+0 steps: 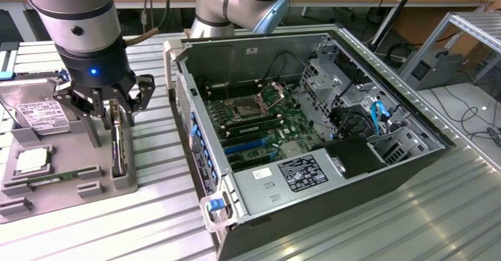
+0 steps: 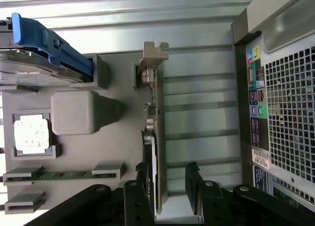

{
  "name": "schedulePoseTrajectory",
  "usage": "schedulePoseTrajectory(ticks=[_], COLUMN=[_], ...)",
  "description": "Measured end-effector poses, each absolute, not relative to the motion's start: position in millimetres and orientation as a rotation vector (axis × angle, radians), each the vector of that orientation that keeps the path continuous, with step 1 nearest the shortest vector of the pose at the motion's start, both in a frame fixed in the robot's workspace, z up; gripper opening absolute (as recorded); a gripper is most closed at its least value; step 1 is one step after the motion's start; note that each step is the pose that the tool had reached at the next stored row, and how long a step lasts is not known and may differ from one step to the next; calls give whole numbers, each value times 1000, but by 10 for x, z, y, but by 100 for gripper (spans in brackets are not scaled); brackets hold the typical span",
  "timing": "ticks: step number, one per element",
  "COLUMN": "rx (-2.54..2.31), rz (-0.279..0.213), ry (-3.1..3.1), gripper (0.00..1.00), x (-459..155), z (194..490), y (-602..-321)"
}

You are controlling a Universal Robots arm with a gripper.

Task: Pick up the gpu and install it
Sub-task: 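Pick up the gpu and move the gpu toward the slot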

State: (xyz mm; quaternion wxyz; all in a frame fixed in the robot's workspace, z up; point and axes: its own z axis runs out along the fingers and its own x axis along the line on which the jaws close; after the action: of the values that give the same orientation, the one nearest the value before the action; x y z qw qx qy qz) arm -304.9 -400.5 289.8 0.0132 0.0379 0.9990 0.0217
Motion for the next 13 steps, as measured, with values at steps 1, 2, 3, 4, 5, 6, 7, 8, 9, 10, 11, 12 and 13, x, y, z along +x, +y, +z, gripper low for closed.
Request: schedulePoseTrajectory(ticks=[1,2,3,4,5,6,7,8,9,10,11,12,13], rx=[118,118,118,118,118,118,118,118,118,118,118,118,118], rz=[68,68,68,68,68,68,68,68,68,68,68,68,68], ry=[3112,3112,3112,3112,3112,3112,3112,3112,3112,3112,3112,3112,3112], gripper=[44,44,44,44,44,44,44,44,44,44,44,44,44], x=[-3049,-3049,-3049,-3049,-3049,-3049,-3049,-3049,-3050,-3050,-3049,-3049,-3049], z=[2892,2883,2873,2862,2855,2849,2844,2837,2830,2825,2823,2818,2813], y=[-4005,-4005,-4005,-4005,-4005,-4005,-4004,-4002,-3997,-3991,-3986,-3977,-3968])
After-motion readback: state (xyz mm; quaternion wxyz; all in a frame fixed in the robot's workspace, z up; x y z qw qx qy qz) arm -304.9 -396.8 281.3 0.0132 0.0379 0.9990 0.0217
